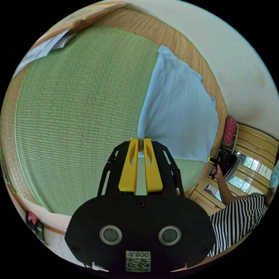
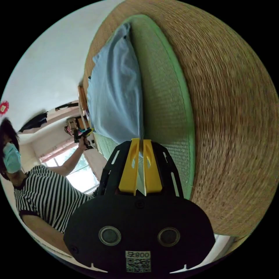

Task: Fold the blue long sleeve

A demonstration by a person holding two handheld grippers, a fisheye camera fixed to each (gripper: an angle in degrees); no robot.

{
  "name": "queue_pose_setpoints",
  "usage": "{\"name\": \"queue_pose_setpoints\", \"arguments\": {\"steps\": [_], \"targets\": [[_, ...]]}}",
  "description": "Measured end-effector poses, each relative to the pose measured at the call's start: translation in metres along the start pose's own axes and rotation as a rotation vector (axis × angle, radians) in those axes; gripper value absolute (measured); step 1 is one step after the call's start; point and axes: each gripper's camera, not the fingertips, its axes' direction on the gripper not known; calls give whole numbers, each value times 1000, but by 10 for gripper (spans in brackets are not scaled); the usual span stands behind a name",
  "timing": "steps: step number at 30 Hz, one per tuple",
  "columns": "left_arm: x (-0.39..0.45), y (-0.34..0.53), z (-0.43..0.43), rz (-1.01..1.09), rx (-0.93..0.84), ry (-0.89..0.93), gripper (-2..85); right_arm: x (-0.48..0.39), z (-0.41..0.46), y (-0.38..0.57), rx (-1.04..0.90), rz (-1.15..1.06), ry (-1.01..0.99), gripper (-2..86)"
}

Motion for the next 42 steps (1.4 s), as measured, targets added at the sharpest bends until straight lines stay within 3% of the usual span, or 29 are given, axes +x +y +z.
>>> {"name": "queue_pose_setpoints", "arguments": {"steps": [4,9,15,20,23,28,30,33,37,42], "targets": [[6,15,16,-28,48,-40,25,35,-7,7,79,60,-164,21],[44,47,28,30,94,-116,29,40,-19,6,89,24,-116,22],[186,70,127,498,-74,10,49,50,-23,2,75,13,-100,20],[365,108,220,1068,-85,69,67,38,-40,-1,94,-42,-136,17],[432,140,258,1297,13,-97,67,22,-50,-6,86,-106,-128,17],[475,168,313,1464,43,-310,43,-2,-55,-21,70,-179,-65,21],[481,172,324,1474,49,-360,31,-8,-52,-26,60,-206,-13,26],[482,167,327,1389,30,-288,23,-7,-59,-31,131,-237,-20,45],[477,161,329,1269,27,-172,19,24,-69,-48,285,-125,-88,115],[475,164,337,1196,31,-109,17,48,-57,-95,307,-46,-219,137]]}}
